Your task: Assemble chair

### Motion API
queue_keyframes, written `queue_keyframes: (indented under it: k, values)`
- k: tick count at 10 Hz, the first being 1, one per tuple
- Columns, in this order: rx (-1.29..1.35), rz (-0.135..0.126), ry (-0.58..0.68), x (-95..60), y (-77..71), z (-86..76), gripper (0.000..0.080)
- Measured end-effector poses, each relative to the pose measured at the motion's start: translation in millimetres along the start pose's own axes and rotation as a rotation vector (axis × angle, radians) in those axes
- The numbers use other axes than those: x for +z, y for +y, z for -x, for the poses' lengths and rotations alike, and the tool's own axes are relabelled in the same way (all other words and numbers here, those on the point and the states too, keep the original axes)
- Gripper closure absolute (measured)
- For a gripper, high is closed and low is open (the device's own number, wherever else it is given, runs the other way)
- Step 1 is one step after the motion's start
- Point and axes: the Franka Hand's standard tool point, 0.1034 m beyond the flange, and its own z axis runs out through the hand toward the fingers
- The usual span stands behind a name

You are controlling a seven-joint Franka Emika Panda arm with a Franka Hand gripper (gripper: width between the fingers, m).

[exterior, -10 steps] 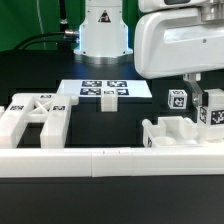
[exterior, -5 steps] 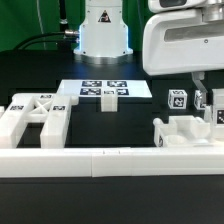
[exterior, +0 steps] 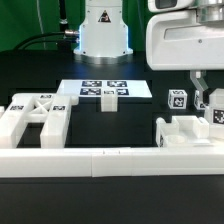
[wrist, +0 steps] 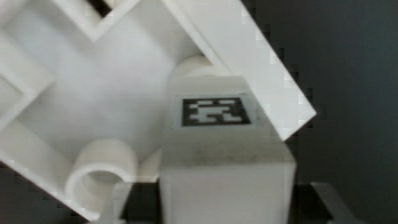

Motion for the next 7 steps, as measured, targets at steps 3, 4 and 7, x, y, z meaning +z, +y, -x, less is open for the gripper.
queue_keyframes:
  k: [3, 4, 7]
  values:
    - [0.262, 0.032, 0.006, 0.5, 0.2, 0.7, 0.0514]
    - [0.331, 0.034, 0.009, 0.6, 0.0, 0.7, 0.0514]
    - [0.442, 0.03, 0.007, 0.5, 0.8, -0.4, 0.0514]
